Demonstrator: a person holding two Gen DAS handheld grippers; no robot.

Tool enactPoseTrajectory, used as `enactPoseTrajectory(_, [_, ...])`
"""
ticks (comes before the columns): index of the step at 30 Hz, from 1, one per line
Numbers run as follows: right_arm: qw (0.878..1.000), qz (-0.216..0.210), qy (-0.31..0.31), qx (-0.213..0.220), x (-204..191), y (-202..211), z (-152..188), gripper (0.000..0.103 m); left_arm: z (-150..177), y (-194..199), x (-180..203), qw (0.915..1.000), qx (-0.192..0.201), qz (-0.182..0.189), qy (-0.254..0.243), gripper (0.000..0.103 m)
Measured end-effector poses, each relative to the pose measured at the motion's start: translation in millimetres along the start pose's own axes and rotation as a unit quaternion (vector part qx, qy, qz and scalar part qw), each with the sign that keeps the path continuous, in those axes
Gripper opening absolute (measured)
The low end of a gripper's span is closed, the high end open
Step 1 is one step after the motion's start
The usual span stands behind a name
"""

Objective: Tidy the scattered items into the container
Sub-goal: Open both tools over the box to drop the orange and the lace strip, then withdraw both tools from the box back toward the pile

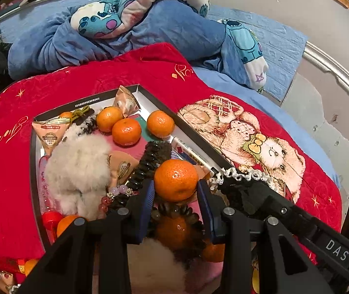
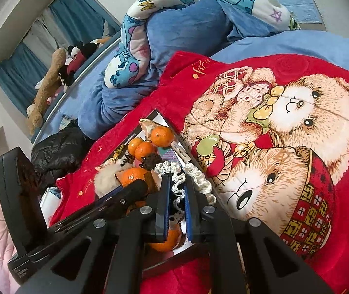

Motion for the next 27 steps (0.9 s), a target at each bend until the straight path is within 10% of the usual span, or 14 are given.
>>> enactPoseTrajectory(5, [1.000,-0.008,-0.007,-0.001,2.7,0.1,-0.4,0.015,-0.2,0.7,-0.4,1.0000,0.008,0.001,-0.001,0.037])
enactPoseTrajectory(9, [0.998,-0.048,-0.033,-0.009,6.9,-1.4,-0.4,0.031,-2.1,5.8,0.3,0.9995,0.011,-0.024,-0.018,0.065])
enactPoseTrajectory(17, [0.993,-0.107,-0.044,0.034,-1.8,17.8,-6.7,0.103,-10.5,23.4,-20.6,0.9995,0.024,-0.011,0.015,0.100])
enactPoseTrajectory(27, [0.991,-0.103,-0.067,0.057,2.5,30.0,-16.4,0.103,-14.3,62.8,-48.2,0.9977,0.051,-0.036,0.025,0.101])
Point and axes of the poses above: each gripper's, at about its wrist camera, not at the fingertips, and y roughly against the way its jaws point, x to its right, z to its underside, the point moved 3 cm from there along -y, roughly the way its jaws point, and after that the axes turned 3 degrees about -x, right-handed, at the moved point
